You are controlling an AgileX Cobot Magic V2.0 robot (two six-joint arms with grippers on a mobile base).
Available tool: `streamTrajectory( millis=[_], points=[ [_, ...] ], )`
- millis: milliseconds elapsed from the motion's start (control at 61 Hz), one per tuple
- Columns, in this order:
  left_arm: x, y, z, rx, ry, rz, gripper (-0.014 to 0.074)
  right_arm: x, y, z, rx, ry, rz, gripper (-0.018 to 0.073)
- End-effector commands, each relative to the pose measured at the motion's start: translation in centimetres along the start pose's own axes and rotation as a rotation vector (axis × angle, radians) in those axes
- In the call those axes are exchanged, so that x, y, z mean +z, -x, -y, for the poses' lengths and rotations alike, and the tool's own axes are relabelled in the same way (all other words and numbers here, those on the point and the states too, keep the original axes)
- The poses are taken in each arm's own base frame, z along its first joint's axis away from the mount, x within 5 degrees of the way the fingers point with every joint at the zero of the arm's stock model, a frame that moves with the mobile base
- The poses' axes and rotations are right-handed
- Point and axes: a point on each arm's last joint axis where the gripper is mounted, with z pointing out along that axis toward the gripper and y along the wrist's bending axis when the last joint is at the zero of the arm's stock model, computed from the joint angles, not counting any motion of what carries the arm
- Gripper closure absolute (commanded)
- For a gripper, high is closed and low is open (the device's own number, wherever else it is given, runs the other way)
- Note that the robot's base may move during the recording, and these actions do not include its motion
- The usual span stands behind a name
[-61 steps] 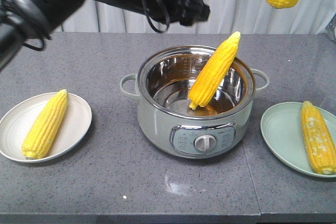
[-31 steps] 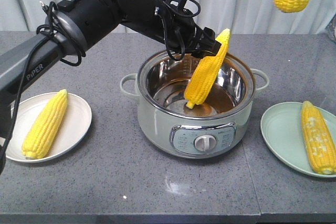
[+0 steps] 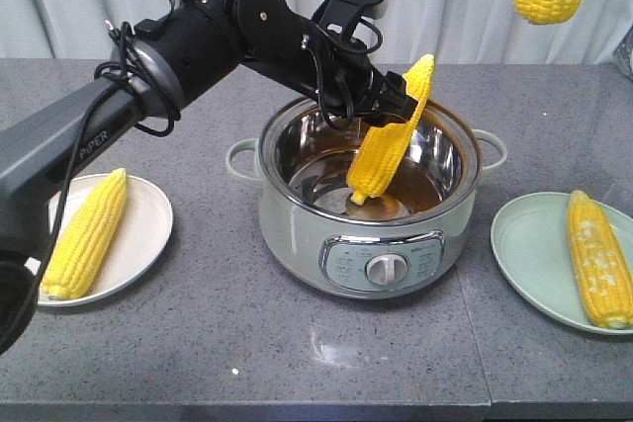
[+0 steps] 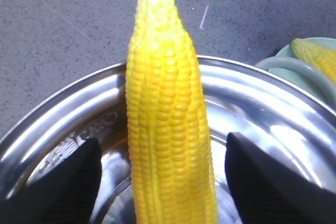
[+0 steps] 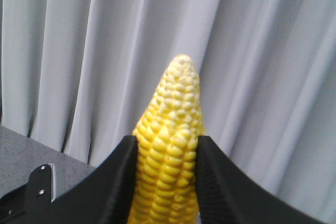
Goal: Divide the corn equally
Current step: 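Lower the left gripper into the pot and grasp the last cob, then lift the last cob out of the pot with the left gripper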
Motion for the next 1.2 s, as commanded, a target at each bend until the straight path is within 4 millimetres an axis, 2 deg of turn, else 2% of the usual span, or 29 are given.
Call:
streamTrajectory(
  millis=[0, 721, 836, 951, 1049, 1180],
  points=[
    [-3.5, 2.7, 1.2, 0.002, -0.012, 0.150, 0.0114, -1.3, 2.1, 0.8, -0.003, -0.069, 0.107, 0.0567],
    [1.2, 0.5, 0.3, -0.068, -0.058, 0.065, 0.0133, -1.3, 2.1, 0.8, -0.001, -0.069, 0.107, 0.0567],
    [1.3, 0.3, 0.3, -0.069, -0.062, 0.054, 0.0239, -1.3, 2.1, 0.8, -0.001, -0.069, 0.107, 0.0567],
    [0.6, 0.7, 0.4, -0.064, -0.061, 0.066, 0.0423, -1.2, 2.0, 0.8, 0.001, -0.067, 0.106, 0.0567],
    [-0.7, 1.4, 0.8, -0.056, -0.060, 0.097, 0.0591, -1.2, 2.0, 0.8, 0.007, -0.067, 0.106, 0.0567],
    [-3.8, 2.8, 1.5, -0.025, -0.048, 0.155, 0.0604, -1.2, 2.0, 0.8, 0.022, -0.064, 0.106, 0.0567]
  ],
)
